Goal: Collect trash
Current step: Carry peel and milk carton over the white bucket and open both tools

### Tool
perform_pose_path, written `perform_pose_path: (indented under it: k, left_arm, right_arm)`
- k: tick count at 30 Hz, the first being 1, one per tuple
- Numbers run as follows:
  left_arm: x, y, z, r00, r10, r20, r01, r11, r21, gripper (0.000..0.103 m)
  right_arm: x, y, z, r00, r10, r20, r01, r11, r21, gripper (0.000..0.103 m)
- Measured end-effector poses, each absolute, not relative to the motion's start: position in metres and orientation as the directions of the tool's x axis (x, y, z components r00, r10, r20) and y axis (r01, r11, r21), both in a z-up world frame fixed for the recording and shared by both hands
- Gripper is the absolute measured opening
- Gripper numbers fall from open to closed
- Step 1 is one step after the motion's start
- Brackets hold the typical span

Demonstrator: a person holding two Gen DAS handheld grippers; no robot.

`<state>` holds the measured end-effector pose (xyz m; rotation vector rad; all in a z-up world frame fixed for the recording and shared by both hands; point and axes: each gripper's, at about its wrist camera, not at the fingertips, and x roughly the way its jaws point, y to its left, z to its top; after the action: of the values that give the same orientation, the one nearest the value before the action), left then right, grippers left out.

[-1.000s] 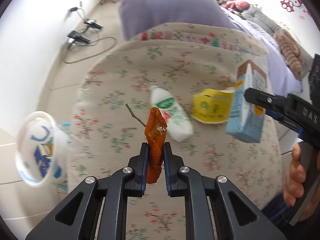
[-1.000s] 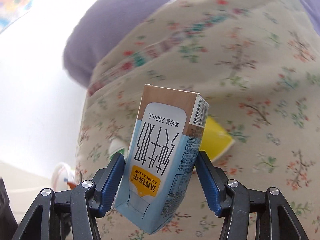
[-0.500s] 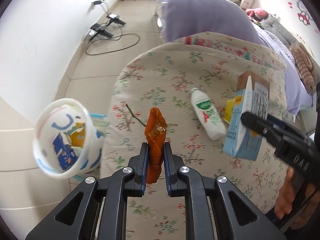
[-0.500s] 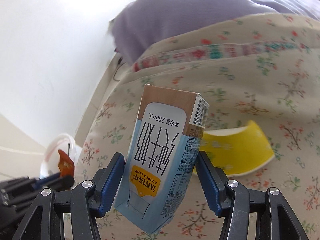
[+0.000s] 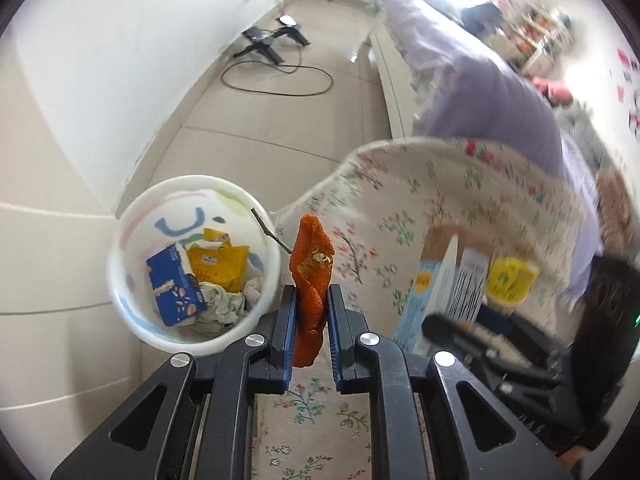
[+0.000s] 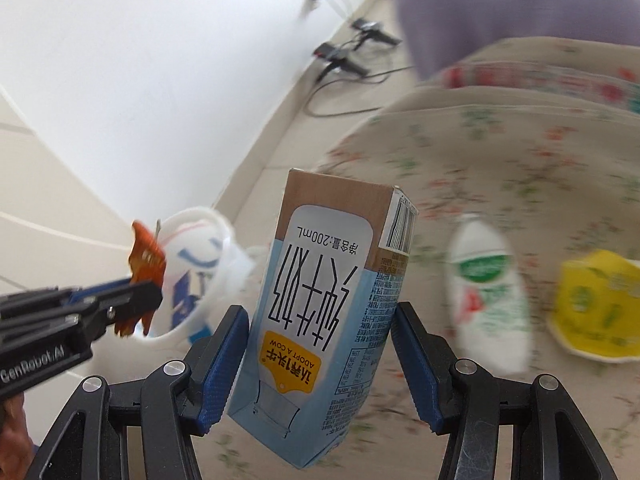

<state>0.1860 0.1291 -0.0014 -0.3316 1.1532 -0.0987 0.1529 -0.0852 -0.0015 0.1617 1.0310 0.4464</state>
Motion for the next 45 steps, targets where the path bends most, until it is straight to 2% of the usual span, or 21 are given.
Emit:
perform_pose_path:
  k: [2, 8, 13, 15, 17, 19, 24, 30, 33, 35, 37, 45]
  left_arm:
    - [0.189, 0.157, -0.001, 0.417, -0.253, -0.873, -0.145, 0.930, -0.339, 0.016]
    - [0.198, 0.213, -0.027, 0.382, -0.250, -0.890, -0.305, 0.875, -0.377, 0.016]
    - [0.206, 0.228, -0.048, 0.333, -0.319, -0.888, -0.378, 0.817, -0.435, 0.018]
    - [0.205, 0.237, -0.051, 0.331, -0.338, -0.881, -0.415, 0.786, -0.458, 0.023]
    - [0.203, 0.243, -0.048, 0.353, -0.321, -0.879, -0.439, 0.773, -0.459, 0.040]
    - [0.202, 0.245, -0.042, 0.370, -0.303, -0.878, -0.437, 0.778, -0.452, 0.046]
    - [0.201, 0.248, -0.039, 0.386, -0.324, -0.864, -0.436, 0.761, -0.481, 0.046]
    - [0.199, 0.253, -0.037, 0.396, -0.321, -0.860, -0.460, 0.741, -0.488, 0.046]
    - [0.198, 0.256, -0.035, 0.403, -0.318, -0.858, -0.471, 0.732, -0.492, 0.046]
    - [0.196, 0.258, -0.034, 0.407, -0.312, -0.858, -0.475, 0.730, -0.491, 0.046]
    - [0.196, 0.257, -0.033, 0.409, -0.309, -0.858, -0.472, 0.734, -0.489, 0.046]
    - [0.202, 0.236, -0.027, 0.399, -0.320, -0.859, -0.421, 0.768, -0.482, 0.046]
  right_arm:
    - [0.157, -0.072, -0.007, 0.392, 0.480, -0.785, -0.285, 0.874, 0.392, 0.064]
    - [0.168, -0.024, -0.004, 0.372, 0.517, -0.771, -0.335, 0.849, 0.408, 0.064]
    - [0.182, 0.020, -0.012, 0.336, 0.561, -0.757, -0.364, 0.818, 0.445, 0.064]
    - [0.186, 0.037, -0.017, 0.312, 0.588, -0.747, -0.367, 0.799, 0.476, 0.064]
    - [0.190, 0.047, -0.026, 0.294, 0.593, -0.750, -0.359, 0.795, 0.488, 0.064]
    - [0.196, 0.057, -0.038, 0.275, 0.590, -0.759, -0.348, 0.797, 0.494, 0.064]
    - [0.203, 0.067, -0.050, 0.263, 0.574, -0.775, -0.340, 0.807, 0.482, 0.064]
    - [0.206, 0.088, -0.052, 0.286, 0.517, -0.807, -0.411, 0.827, 0.385, 0.065]
    - [0.219, 0.110, -0.059, 0.288, 0.467, -0.836, -0.453, 0.836, 0.311, 0.066]
    - [0.220, 0.116, -0.061, 0.299, 0.439, -0.848, -0.454, 0.846, 0.278, 0.071]
    - [0.223, 0.113, -0.062, 0.311, 0.430, -0.847, -0.435, 0.857, 0.275, 0.075]
    - [0.212, 0.072, -0.048, 0.309, 0.454, -0.836, -0.415, 0.855, 0.311, 0.075]
